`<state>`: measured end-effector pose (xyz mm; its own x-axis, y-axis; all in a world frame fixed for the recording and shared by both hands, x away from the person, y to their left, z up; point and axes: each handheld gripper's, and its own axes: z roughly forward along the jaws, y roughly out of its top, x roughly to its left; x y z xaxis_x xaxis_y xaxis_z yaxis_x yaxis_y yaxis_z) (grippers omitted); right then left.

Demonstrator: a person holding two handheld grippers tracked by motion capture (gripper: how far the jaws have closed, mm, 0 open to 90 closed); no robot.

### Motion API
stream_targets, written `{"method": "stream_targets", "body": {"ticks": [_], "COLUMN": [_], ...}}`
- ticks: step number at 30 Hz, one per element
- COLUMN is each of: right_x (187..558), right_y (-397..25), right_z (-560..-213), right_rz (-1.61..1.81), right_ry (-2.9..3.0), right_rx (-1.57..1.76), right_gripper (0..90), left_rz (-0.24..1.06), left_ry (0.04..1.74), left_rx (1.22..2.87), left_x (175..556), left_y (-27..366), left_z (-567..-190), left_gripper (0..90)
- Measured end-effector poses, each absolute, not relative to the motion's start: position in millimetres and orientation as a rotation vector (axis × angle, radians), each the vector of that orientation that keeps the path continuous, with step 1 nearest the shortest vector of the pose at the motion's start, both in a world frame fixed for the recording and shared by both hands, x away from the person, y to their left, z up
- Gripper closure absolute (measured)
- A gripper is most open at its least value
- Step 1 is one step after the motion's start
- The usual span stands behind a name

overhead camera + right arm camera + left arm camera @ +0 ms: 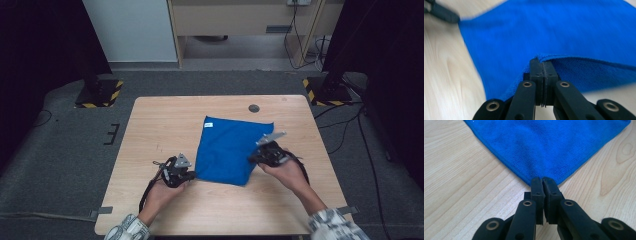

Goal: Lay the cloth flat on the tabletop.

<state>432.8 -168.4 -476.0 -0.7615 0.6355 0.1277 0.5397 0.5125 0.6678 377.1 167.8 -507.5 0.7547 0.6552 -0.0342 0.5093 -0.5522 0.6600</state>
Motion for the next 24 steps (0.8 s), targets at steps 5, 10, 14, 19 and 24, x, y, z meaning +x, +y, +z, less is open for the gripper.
{"method": "stream_targets", "body": {"ticks": [5, 10, 14, 19, 24], "right_x": [480.5, 496.9, 493.6, 489.2, 495.1], "right_y": [-98.1, -66.1, -63.9, -80.2, -84.6], "right_z": [-480.1, -494.2, -488.2, -477.7, -489.0], "right_rz": [0.985, 0.992, 1.040, 1.069, 1.049], "right_ry": [2.679, 2.671, 2.637, 2.572, 2.603], "right_rx": [1.034, 1.038, 1.016, 1.010, 1.070], "right_gripper": [89.3, 70.7, 60.5, 59.3, 56.3], "left_rz": [0.280, 0.276, 0.273, 0.280, 0.277], "left_ry": [0.888, 0.914, 0.915, 0.916, 0.915], "left_rx": [2.295, 2.302, 2.305, 2.308, 2.310], "left_x": [382.8, 388.3, 389.1, 389.0, 389.3], "left_y": [171.0, 176.7, 177.7, 175.9, 176.2], "left_z": [-511.8, -517.0, -517.1, -517.0, -516.9], "left_gripper": [86.5, 85.7, 85.6, 85.7, 86.0]}}
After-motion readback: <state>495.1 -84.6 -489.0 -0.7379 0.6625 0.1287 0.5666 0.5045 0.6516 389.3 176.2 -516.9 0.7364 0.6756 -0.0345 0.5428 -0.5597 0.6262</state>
